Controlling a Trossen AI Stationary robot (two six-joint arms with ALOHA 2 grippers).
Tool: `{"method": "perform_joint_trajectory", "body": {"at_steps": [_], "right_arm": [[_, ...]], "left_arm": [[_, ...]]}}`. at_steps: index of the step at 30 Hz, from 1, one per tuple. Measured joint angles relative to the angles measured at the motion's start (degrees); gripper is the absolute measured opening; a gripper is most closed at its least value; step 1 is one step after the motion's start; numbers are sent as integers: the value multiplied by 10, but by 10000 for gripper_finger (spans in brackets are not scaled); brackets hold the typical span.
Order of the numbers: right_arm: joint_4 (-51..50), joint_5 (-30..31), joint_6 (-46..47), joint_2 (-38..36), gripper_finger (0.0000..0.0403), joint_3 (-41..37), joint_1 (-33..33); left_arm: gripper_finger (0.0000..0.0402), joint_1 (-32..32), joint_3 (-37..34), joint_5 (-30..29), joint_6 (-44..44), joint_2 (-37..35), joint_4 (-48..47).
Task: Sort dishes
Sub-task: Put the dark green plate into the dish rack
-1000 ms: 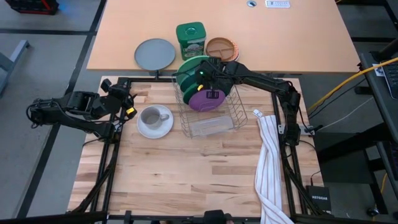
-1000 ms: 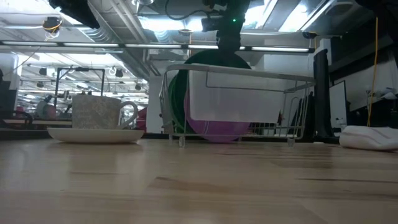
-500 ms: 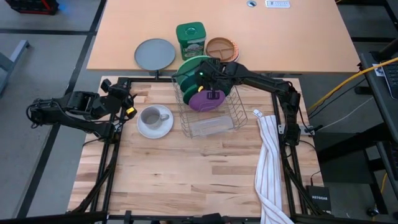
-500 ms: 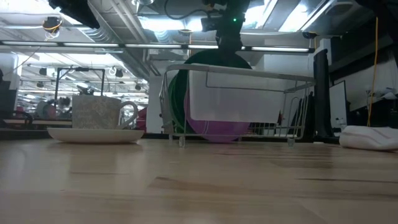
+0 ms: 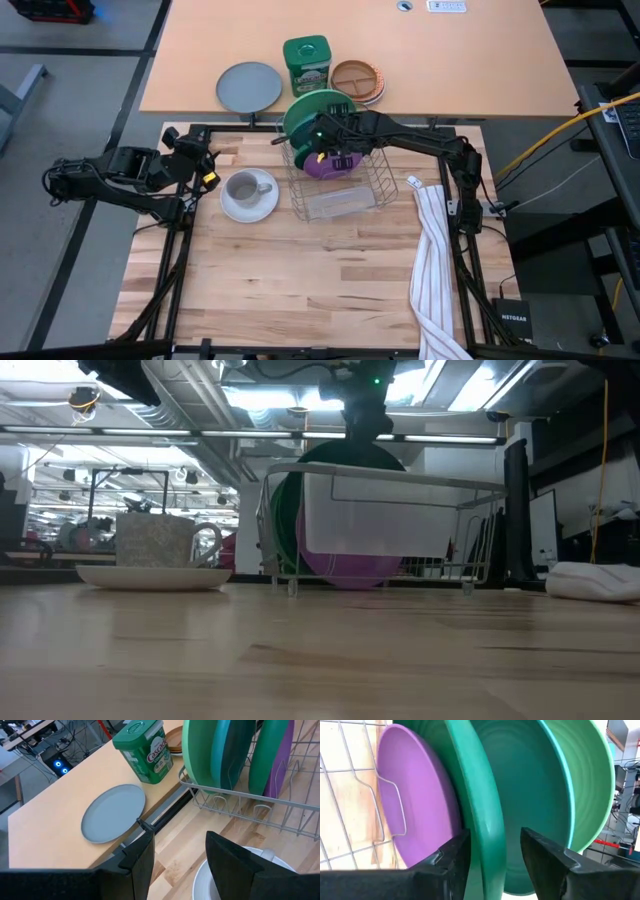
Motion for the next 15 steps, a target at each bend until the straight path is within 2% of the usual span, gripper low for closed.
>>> {"method": "perform_joint_trajectory", "body": {"at_steps": [6, 11, 15], "right_arm": [[0, 4, 0, 0, 175, 0, 2], [0, 52, 0, 0, 175, 0, 2], [-17, 53, 0, 0, 175, 15, 3]], "left_arm": [[166, 0, 0, 0, 0, 0, 0], [166, 0, 0, 0, 0, 0, 0], [166, 0, 0, 0, 0, 0, 0]]}}
